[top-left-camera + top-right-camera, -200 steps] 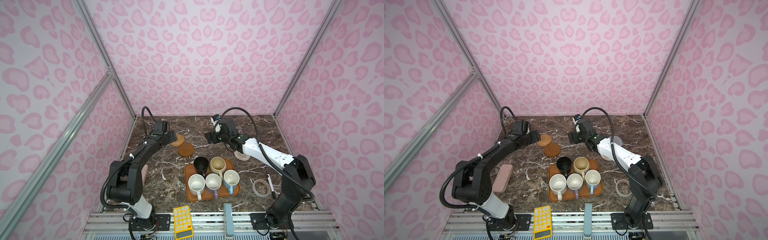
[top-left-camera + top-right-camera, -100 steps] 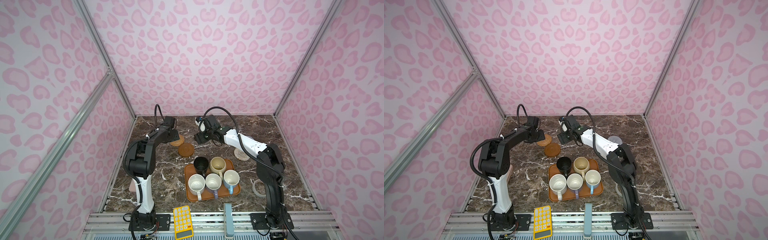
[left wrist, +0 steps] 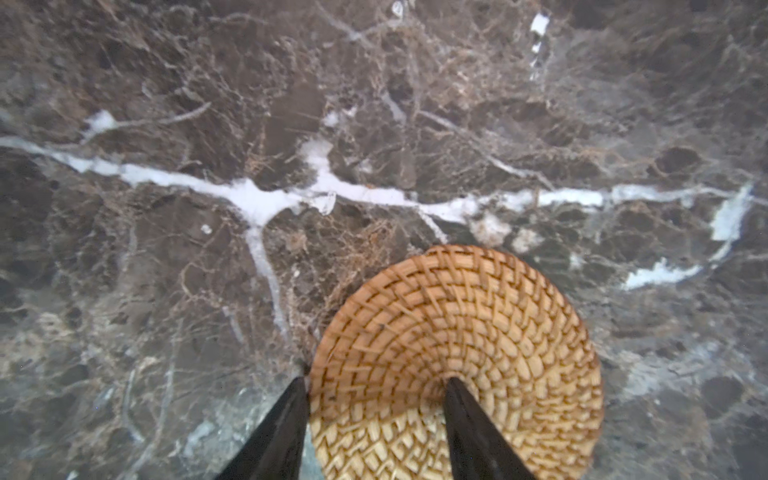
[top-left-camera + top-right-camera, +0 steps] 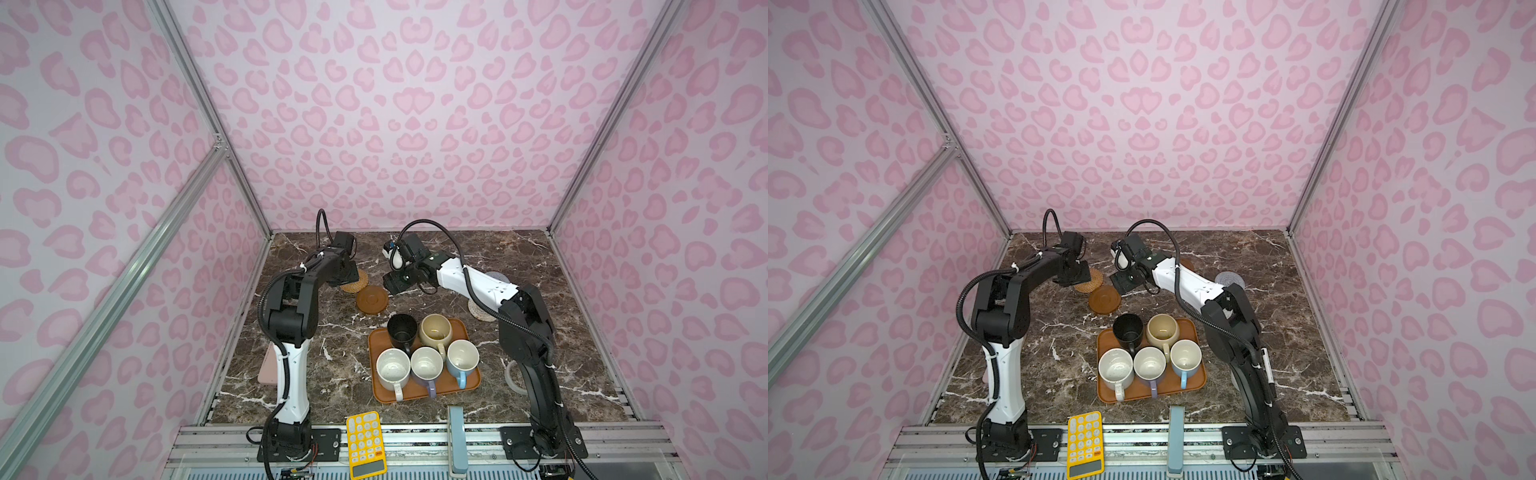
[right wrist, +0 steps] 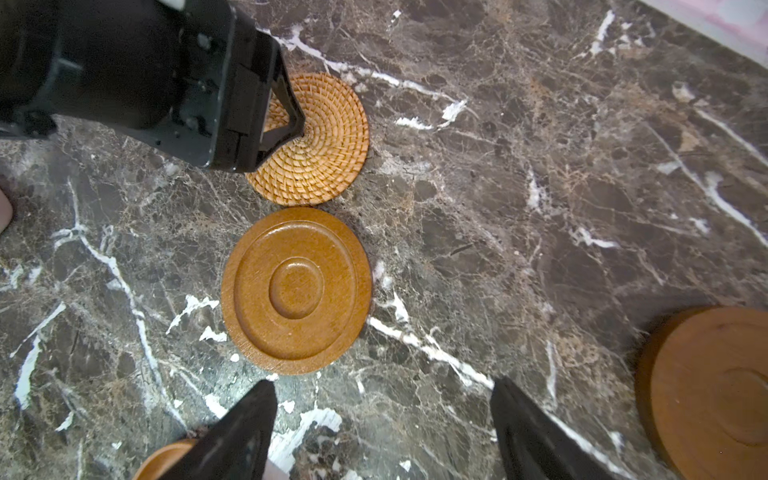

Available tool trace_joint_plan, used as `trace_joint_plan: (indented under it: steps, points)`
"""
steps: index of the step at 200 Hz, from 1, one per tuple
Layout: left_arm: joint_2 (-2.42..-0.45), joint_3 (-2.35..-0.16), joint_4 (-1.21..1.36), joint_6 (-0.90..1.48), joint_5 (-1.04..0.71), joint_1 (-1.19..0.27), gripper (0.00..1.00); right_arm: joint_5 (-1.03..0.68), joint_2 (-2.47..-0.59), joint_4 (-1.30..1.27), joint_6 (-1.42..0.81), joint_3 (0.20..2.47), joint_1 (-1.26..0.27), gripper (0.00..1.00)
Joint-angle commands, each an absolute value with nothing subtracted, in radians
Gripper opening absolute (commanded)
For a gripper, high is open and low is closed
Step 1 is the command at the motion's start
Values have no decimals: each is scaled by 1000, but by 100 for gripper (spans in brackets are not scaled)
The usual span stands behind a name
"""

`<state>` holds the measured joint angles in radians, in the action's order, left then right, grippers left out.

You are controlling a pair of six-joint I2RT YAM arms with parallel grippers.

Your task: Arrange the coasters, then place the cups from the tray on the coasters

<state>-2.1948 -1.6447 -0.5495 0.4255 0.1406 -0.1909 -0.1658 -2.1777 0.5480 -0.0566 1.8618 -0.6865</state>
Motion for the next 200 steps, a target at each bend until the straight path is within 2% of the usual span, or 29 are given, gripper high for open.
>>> trace_joint_plan:
  steps: [1,119,200]
  points:
    - [-2169,-1616,-626,425,187,-191,50,-175,-2192,564,-51,1870,-693,83]
    - [-1992,-1380,-625,466,253,-191,43,-164,-2183,575,-47,1866,-701,83]
    - [-1921,-1423,-574,450,215,-187,57,-120,-2142,573,-48,1844,-701,86]
